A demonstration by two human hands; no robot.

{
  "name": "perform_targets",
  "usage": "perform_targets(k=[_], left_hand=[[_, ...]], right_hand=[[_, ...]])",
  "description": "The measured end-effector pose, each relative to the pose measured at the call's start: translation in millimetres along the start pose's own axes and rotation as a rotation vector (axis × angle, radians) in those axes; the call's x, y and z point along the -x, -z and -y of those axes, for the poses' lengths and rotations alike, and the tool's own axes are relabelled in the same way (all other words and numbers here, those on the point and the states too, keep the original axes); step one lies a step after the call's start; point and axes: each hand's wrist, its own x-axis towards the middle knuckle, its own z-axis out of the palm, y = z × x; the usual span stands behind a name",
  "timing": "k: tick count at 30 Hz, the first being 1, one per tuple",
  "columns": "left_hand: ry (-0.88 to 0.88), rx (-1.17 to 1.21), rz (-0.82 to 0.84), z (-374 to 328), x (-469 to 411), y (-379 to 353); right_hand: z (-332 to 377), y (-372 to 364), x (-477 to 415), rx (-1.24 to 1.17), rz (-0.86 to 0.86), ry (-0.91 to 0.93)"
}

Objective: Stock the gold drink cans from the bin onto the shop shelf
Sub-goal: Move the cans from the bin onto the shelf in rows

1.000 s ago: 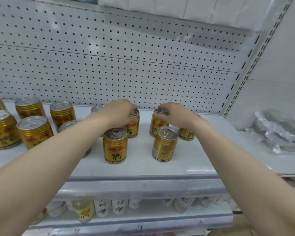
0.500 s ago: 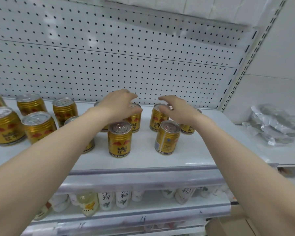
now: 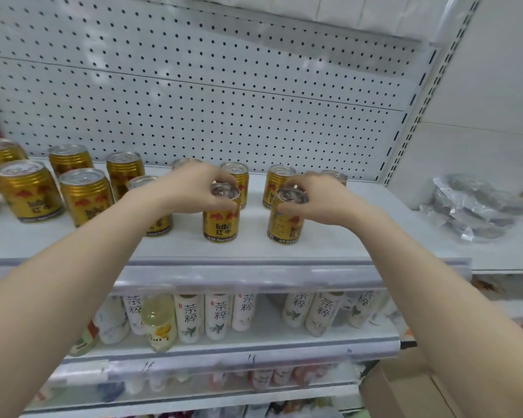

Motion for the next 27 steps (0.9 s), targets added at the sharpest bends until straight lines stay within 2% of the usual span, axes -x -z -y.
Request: perform_targets(k=[5,10,15,19,21,24,27], left_hand=[[0.004,0.052,-0.058,-9.4,0.3,-11.2],[0.003,-0.049,-0.027,-11.1,-1.5,-11.6],[0.013,-0.034,-0.022,-17.5,0.9,-7.6],[0.003,-0.049,-0.009,-16.1,5.2,-3.1],[0.027,-0.013,-0.074,-5.3,10.8,8.4],[0.102,-0.051,-0.203,32.1,21.1,37.0],[0.187,-0.14,-0.17,85.8,31.4,56.1]], right_hand=[[6.4,-1.0,1.8,-0.008,0.017,0.012],[9.7,-1.6,6.2,-0.005,-0.02,0.03],[9.3,-8.5,6.3,-0.05,-0.057,-0.011],[9.0,-8.2,0.4,0.003,-0.042,-0.02],[15.8,-3.6,-3.0,0.032,-0.058,-0.024],[40.2,6.7,-17.6,-0.023,-0.185,0.012],[77.0,10.1,-47.2,-0.029,-0.253,0.099]])
